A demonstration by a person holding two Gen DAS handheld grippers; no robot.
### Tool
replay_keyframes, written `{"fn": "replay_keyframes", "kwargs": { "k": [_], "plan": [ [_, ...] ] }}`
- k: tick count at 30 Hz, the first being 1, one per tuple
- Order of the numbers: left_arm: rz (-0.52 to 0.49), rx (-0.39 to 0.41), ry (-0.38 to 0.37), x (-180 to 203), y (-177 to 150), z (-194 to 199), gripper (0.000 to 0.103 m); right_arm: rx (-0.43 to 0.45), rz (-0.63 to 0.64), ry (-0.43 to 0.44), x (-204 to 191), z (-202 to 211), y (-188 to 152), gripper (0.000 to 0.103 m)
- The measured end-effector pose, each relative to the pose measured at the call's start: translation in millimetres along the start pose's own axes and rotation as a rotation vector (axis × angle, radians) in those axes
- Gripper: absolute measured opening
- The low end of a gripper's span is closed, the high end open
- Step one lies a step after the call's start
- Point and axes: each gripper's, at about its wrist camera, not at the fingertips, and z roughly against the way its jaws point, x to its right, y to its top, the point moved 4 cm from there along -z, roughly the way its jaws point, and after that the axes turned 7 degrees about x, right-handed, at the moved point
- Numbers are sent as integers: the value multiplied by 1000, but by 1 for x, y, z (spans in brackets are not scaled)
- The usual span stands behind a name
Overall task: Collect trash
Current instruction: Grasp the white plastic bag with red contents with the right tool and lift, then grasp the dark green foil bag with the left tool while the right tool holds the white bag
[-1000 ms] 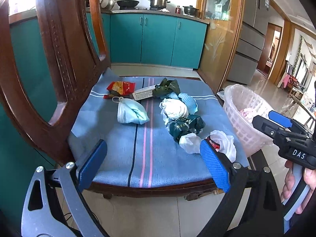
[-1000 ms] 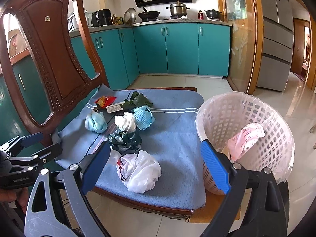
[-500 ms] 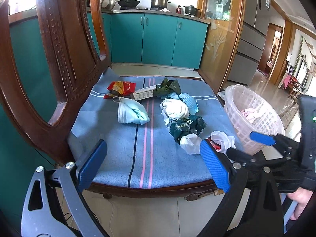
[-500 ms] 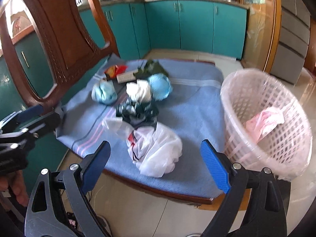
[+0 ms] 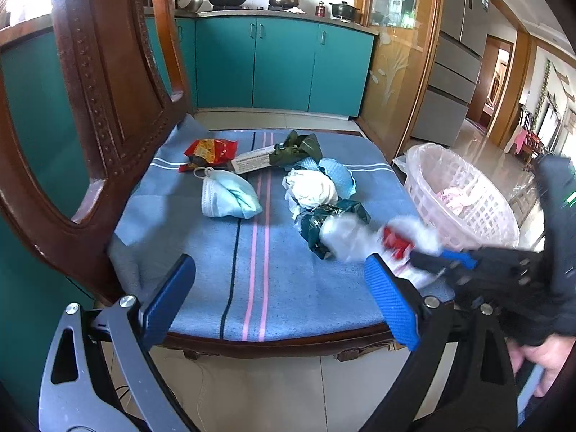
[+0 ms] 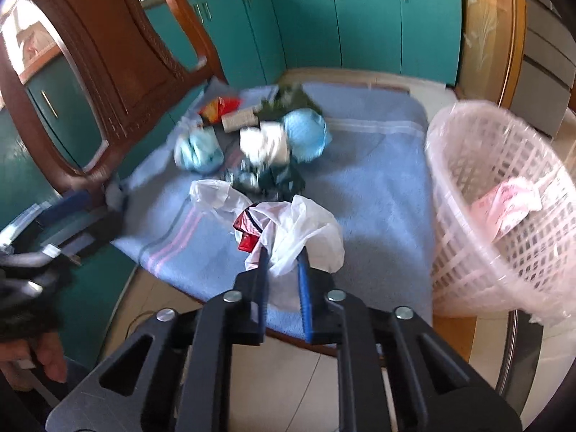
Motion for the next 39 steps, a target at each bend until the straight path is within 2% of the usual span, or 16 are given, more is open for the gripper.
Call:
{"fn": "replay_keyframes", "kwargs": {
  "k": [5,8,9,12,14,16,20,24,27,30,32,35,37,39],
  "plan": [
    [9,-15,-38,11,1,-17,94,144,-38,-5,17,34,24,11],
    [-15,-35,-50,23,2,-39,84,216,-72,-24,33,50,35,11],
    [-27,-51,-53,27,1,-49,76,226,-83,-26,37,52,37,11],
    [-46,-108,-57,35,-3,-79,62,227,-100,-24,43,50,37,11],
    [-52,-122,-56,39,-4,-94,57,208,-106,-18,45,45,35,11],
    [-40,-147,-78,43,-5,-107,42,196,-101,-17,45,43,33,11],
    [-4,-157,-97,44,-5,-113,30,183,-91,-7,43,41,30,11],
    [2,-137,-109,44,0,-100,21,179,-86,-4,40,42,30,11],
    [-25,-110,-136,49,5,-73,20,184,-86,-2,41,42,30,11],
    [-62,-41,-163,50,13,-29,20,204,-84,-1,39,47,31,11],
    [-60,29,-135,39,21,-2,20,213,-80,-1,39,49,31,11],
    [-19,121,-46,10,29,25,20,228,-69,3,36,52,31,11],
    [18,144,-5,-9,29,33,20,229,-56,-4,34,52,30,11],
    [51,135,10,-21,26,33,20,223,-50,-3,31,50,29,11]
  ]
}}
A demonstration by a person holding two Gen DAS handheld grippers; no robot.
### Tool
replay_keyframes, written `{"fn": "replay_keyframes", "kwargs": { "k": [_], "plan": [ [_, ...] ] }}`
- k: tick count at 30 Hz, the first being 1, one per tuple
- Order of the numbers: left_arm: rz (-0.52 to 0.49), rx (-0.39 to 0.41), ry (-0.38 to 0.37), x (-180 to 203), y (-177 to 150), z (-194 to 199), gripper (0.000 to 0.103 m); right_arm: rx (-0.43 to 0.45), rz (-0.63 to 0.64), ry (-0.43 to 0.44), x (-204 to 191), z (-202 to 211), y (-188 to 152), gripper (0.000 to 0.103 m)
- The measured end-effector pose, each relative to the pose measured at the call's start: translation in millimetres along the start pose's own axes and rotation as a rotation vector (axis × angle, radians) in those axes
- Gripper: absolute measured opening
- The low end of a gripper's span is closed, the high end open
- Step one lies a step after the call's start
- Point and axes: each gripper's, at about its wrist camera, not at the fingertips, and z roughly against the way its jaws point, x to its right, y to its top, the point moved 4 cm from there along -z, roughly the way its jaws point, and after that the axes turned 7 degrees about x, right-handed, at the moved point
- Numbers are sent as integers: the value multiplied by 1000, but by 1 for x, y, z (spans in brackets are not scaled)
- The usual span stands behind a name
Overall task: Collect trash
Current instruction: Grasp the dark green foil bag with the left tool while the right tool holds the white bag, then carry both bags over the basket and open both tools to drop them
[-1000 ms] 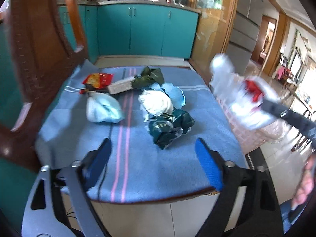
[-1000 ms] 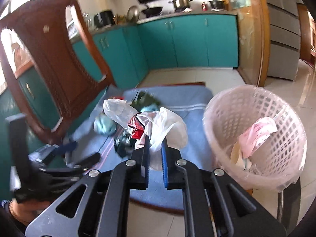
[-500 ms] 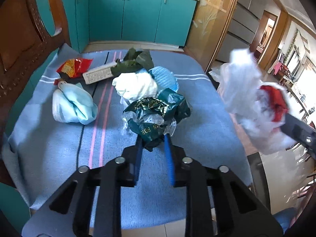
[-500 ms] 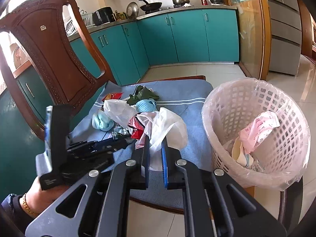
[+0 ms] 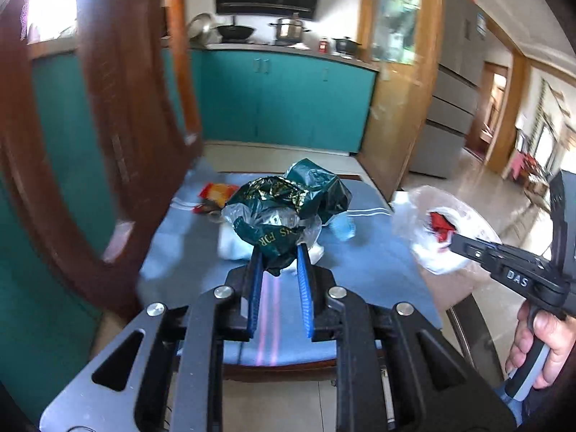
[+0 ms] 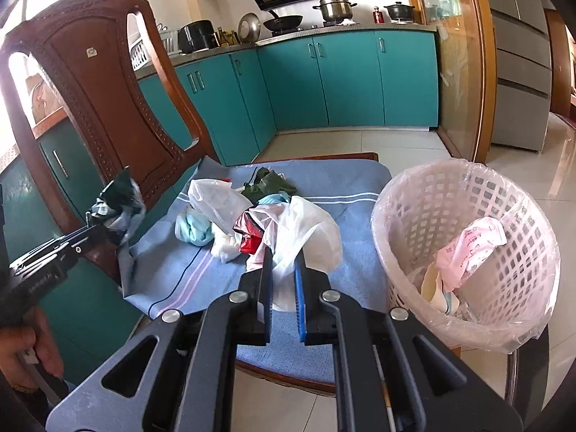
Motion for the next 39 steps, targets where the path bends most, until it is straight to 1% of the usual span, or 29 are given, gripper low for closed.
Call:
{"fn": "replay_keyframes", "kwargs": {
  "k": [3,6,13,39],
  "plan": [
    [21,-17,13,-9,-3,-3,19,-8,10,5,-4,-3,-2,11],
    [32,-20,5,-12,-3,-2,19,-8,17,9,-9,-4,-2,11],
    [29,-34,-3,-11,-3,-1,20,-21,31,8,-13,-7,-5,11],
    [14,-57,-15,-8,-3,-13,20,-20,29,7,-12,-6,-4,11]
  ]
}}
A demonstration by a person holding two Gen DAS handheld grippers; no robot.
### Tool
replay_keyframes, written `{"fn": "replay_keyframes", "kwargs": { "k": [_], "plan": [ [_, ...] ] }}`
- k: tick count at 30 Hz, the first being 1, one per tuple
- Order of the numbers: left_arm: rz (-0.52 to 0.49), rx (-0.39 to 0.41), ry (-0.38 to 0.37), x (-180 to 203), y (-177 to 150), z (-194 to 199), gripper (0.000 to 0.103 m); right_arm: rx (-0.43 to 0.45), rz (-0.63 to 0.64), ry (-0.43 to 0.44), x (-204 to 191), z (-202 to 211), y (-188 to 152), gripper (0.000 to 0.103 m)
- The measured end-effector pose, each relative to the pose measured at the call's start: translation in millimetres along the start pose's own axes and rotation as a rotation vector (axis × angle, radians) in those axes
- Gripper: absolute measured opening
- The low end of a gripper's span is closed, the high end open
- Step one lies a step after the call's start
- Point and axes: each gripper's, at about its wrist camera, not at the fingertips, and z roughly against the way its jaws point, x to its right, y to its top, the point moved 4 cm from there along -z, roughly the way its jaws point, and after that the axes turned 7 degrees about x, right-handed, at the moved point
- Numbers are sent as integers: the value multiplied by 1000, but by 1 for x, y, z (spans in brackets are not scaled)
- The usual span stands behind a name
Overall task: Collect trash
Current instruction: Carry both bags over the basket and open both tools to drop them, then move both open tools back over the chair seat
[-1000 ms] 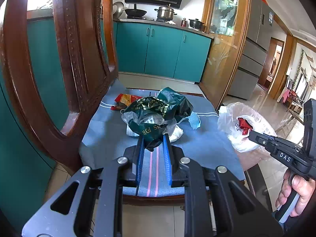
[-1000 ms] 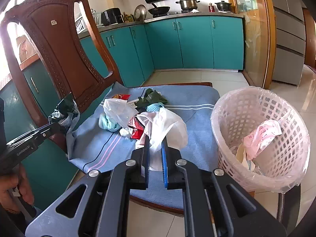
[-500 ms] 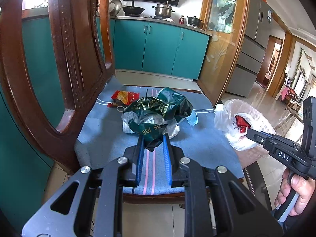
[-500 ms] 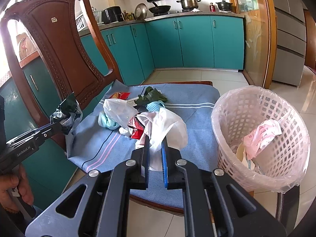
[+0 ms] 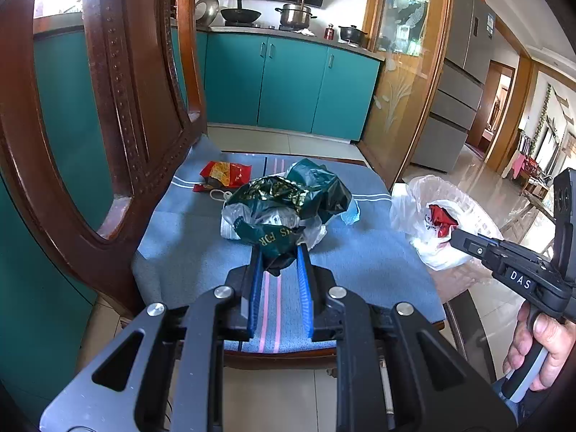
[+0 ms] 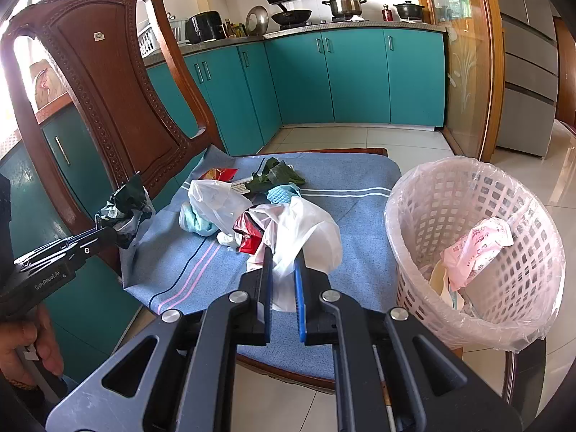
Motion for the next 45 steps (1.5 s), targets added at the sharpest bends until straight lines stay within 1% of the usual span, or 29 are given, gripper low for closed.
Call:
{"fn": "replay_keyframes", "kwargs": {
  "k": [5,8,11,13,15,16,17,18,19,20,21,23,25,27,30,32,33,34,36,38,39,40,41,42,43,44,45],
  "plan": [
    [-1,-1,0,0,0,-1,20,3,1,-2,1,1,1,11],
    [-3,-3,-4,2,-2,-3,20,22,-9,-20,9,4,6,11],
    [-6,-2,-12,4,-3,-3,20,86,-45,-94,38,15,20,11],
    [-11,1,-18,5,-3,-3,20,130,-91,-171,71,25,30,11],
    [-12,-1,-23,7,-4,-4,20,159,-167,-232,108,33,35,12],
    [-15,-3,-26,9,-5,-5,20,163,-199,-261,124,34,35,17],
    [-19,-5,-28,10,-5,-6,20,158,-220,-281,134,34,33,33],
    [-23,-6,-30,11,-6,-7,20,144,-254,-300,147,34,29,42],
    [-27,-6,-34,12,-7,-7,20,138,-288,-313,156,35,27,55],
    [-30,-6,-37,14,-7,-8,20,146,-319,-321,163,39,25,62],
    [-33,-5,-40,15,-7,-8,20,168,-344,-330,167,46,25,66],
    [-39,-3,-48,19,-7,-8,19,215,-355,-345,166,58,27,79],
    [-52,-4,-56,26,-9,-9,20,287,-366,-365,165,73,30,82],
    [-55,-7,-89,37,-9,-9,20,329,-384,-368,167,81,32,82],
    [-86,-23,-146,65,-9,-16,20,360,-411,-364,169,87,33,82],
    [-119,-49,-210,98,-6,-25,20,390,-413,-371,168,91,34,82],
    [-136,-52,-238,114,-4,-29,20,402,-406,-377,167,94,35,82],
    [-161,-51,-279,140,2,-36,20,412,-404,-382,167,95,36,82],
    [-192,-47,-325,177,11,-47,20,438,-416,-386,169,102,35,82],
    [-207,-50,-384,221,21,-65,23,465,-432,-394,172,106,36,82],
    [-211,-57,-402,237,23,-75,29,483,-444,-397,175,110,36,82],
    [-208,-80,-417,252,22,-89,47,493,-452,-400,177,112,35,82],
    [-200,-112,-419,261,18,-101,57,499,-458,-404,179,114,35,82],
    [-192,-135,-401,264,14,-112,62,496,-463,-403,181,114,34,83],
    [-188,-148,-355,263,9,-120,61,490,-463,-399,181,113,34,82],
    [-180,-147,-334,259,7,-121,61,480,-462,-395,180,111,33,82],
    [-167,-140,-332,252,5,-118,62,470,-457,-388,178,108,32,82]
  ]
}}
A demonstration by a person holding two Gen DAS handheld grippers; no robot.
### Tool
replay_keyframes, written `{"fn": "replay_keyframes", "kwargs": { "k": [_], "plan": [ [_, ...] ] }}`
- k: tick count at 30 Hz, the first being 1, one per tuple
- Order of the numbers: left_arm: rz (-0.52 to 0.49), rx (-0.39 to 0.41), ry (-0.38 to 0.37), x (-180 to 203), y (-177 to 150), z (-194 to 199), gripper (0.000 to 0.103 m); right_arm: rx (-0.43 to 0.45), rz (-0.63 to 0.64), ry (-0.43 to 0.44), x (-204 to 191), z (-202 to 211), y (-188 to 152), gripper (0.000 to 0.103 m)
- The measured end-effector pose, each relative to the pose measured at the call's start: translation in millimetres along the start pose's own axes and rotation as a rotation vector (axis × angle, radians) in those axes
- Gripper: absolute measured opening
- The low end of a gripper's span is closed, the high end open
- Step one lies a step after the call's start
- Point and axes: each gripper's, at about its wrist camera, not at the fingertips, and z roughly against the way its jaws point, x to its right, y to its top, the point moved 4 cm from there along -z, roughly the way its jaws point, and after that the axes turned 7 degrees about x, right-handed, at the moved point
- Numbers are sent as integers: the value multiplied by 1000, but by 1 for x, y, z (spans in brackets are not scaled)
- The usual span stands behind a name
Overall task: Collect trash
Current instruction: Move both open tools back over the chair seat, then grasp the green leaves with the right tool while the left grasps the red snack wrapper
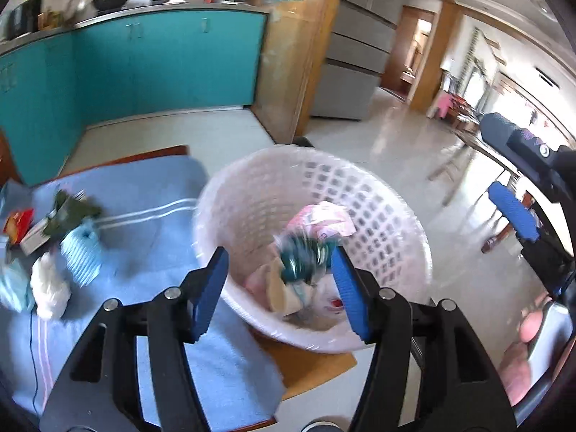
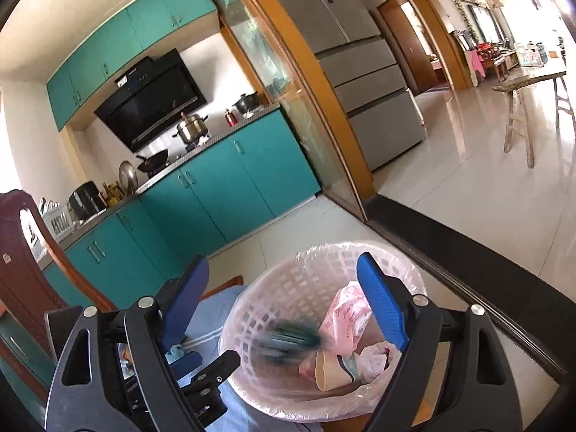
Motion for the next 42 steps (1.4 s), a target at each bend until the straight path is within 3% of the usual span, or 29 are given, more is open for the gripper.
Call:
{"fn": "replay_keyframes", "kwargs": {
  "k": [3,8,13,15,23,42],
  "plan": [
    [-11,34,30,-22,-10,26,68,-31,21,30,-9,-4,-6,82],
    [-24,111,186,-86,-16,92,74,-121,113,105,-42,-10,-27,82],
    [90,199,366,-167,-26,155,81,-221,250,227,-91,-2,-62,82],
    [152,210,389,-188,-37,170,82,-259,299,270,-110,2,-79,82],
    [214,146,391,-217,-70,183,82,-330,444,374,-161,18,-123,82],
    [203,152,371,-211,-68,188,83,-358,480,361,-166,12,-137,82]
  ]
}}
